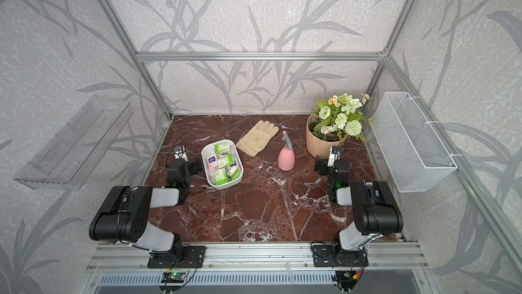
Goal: Take the pocket tissues out of the storage box
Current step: Move the storage box to the center of the board.
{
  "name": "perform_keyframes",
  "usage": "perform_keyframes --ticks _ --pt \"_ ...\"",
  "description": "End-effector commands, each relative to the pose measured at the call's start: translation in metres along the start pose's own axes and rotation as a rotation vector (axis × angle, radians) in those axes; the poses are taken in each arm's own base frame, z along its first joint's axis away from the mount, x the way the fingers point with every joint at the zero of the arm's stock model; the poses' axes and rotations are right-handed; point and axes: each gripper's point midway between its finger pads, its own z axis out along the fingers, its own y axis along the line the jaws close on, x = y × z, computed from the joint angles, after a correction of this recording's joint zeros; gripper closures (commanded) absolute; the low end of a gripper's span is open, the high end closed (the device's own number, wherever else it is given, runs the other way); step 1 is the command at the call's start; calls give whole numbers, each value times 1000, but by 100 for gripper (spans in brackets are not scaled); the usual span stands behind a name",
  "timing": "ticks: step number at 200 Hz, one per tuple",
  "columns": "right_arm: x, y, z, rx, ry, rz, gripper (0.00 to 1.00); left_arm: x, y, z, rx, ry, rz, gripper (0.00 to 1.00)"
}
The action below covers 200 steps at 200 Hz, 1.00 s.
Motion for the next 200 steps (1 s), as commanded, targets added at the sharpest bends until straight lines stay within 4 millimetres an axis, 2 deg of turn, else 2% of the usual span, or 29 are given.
perform_keyframes --ticks 1,98,120,155,171,200 --pt "-10 2 2 -10 -24 -13 1 -10 -1 -1 -7 -27 1 0" --pt "-12 -1 -2 4 -54 -2 1 -10 -1 -1 -7 -30 -2 0" --pt "-13 -4 -12 22 -97 5 1 -15 14 -6 -86 -28 -41 0" --pt "-34 -8 -36 50 -147 28 1 -49 24 -28 -113 -28 -49 0" --pt "-42 0 -48 13 -100 58 1 -71 25 -42 -103 -21 -75 0" --pt "-52 15 -74 -26 -24 163 1 -93 31 -66 -107 37 -203 0"
